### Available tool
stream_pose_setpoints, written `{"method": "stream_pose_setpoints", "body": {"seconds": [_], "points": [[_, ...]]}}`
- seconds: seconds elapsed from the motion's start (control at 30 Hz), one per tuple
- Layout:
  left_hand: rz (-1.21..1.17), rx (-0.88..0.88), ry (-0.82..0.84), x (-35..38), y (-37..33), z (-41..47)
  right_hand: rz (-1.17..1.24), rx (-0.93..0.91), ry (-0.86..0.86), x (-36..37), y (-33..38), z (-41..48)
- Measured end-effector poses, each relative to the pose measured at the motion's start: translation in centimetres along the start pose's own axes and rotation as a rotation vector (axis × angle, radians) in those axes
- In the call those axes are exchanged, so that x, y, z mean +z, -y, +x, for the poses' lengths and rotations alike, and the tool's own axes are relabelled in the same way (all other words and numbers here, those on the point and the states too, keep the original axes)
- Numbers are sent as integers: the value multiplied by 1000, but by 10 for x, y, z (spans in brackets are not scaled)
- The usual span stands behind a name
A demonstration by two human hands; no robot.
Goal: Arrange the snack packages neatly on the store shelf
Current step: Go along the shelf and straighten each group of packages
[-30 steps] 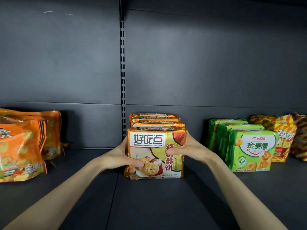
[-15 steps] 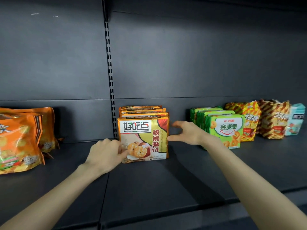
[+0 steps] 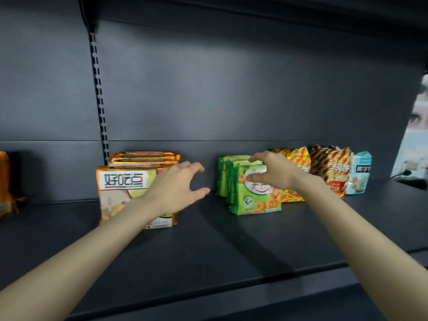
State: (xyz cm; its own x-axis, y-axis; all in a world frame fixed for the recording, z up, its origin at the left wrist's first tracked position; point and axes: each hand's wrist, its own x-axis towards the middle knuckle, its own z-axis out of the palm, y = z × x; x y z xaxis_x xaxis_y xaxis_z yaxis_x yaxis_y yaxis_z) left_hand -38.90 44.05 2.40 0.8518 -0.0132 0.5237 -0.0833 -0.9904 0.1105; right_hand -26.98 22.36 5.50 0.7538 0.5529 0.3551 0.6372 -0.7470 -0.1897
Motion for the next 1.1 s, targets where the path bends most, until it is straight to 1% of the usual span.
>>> {"method": "stream_pose_setpoints", "body": {"seconds": [0.13, 0.27, 0.4, 0.47, 0.57, 0.7, 0.8, 0.9, 0.97, 1.1], "points": [[-93, -79, 39, 38, -37, 19, 0, -23, 27, -9, -51, -3], [-174, -188, 60, 72, -60, 28, 36, -53, 58, -6, -91, 3], [-285, -303, 69, 89, -73, 40, 120, -91, 68, -2, -113, 14], [-384, -343, 71, 96, -75, 50, 170, -107, 66, 1, -121, 20], [-528, -389, 124, 109, -71, 63, 245, -128, 65, 8, -129, 26], [-609, -416, 174, 126, -66, 75, 314, -121, 83, 15, -134, 35], [-682, -415, 178, 134, -65, 82, 303, -113, 150, 17, -134, 44], [-696, -406, 143, 142, -64, 86, 254, -116, 198, 21, -132, 53], [-713, -392, 114, 146, -63, 86, 233, -115, 179, 23, -130, 54], [-716, -345, 60, 149, -58, 84, 273, -127, 136, 28, -127, 52]]}}
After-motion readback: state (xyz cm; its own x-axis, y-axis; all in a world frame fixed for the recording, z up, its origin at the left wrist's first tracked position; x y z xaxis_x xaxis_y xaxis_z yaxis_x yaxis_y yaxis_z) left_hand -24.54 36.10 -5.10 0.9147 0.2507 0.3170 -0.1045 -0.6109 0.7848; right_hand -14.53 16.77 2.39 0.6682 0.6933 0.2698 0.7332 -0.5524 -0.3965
